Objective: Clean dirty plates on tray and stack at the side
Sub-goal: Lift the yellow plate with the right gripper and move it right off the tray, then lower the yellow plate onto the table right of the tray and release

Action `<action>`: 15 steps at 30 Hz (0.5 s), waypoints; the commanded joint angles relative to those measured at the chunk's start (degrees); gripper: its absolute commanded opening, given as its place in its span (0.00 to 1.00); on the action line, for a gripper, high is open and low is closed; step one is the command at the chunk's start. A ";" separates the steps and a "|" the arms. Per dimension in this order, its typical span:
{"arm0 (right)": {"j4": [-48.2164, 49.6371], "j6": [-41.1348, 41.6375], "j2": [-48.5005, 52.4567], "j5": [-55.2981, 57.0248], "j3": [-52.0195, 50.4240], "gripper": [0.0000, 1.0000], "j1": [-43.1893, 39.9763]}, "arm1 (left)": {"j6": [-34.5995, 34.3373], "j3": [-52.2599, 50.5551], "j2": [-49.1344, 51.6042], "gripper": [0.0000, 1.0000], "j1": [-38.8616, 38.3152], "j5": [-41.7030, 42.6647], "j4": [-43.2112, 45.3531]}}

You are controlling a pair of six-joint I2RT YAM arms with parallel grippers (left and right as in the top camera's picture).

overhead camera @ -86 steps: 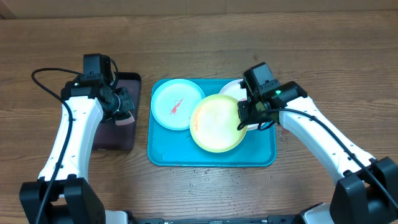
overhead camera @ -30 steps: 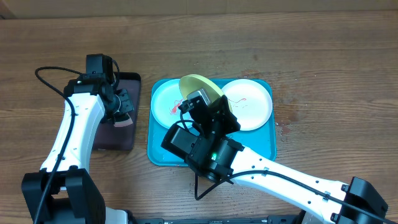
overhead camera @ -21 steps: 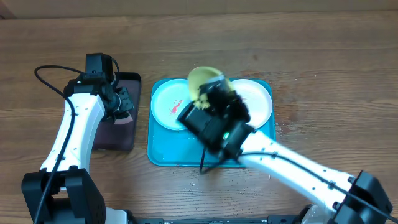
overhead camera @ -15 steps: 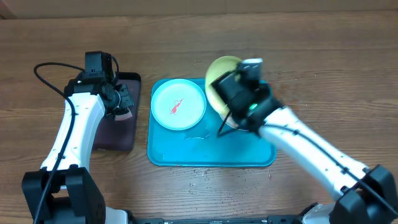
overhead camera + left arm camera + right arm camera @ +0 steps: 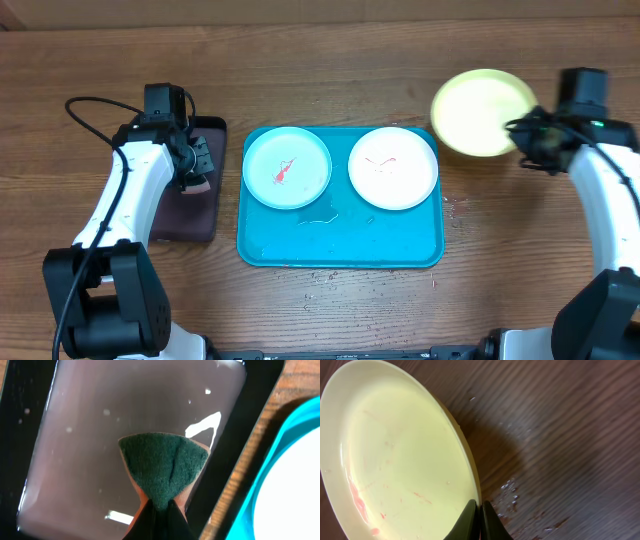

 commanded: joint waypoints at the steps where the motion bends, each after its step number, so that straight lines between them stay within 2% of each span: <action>1: 0.00 -1.86 -1.88 -5.90 -1.99 0.04 -4.74 | 2.75 0.68 1.64 0.04 0.26 -1.18 1.79; 4: 0.50 -4.17 -1.05 -6.01 -4.28 0.04 -6.43 | 4.98 0.68 2.62 0.04 0.26 -1.81 3.02; 15: 8.61 -4.09 -0.44 -3.61 -14.38 0.04 -6.47 | 5.03 0.68 6.56 0.04 0.26 -3.93 3.13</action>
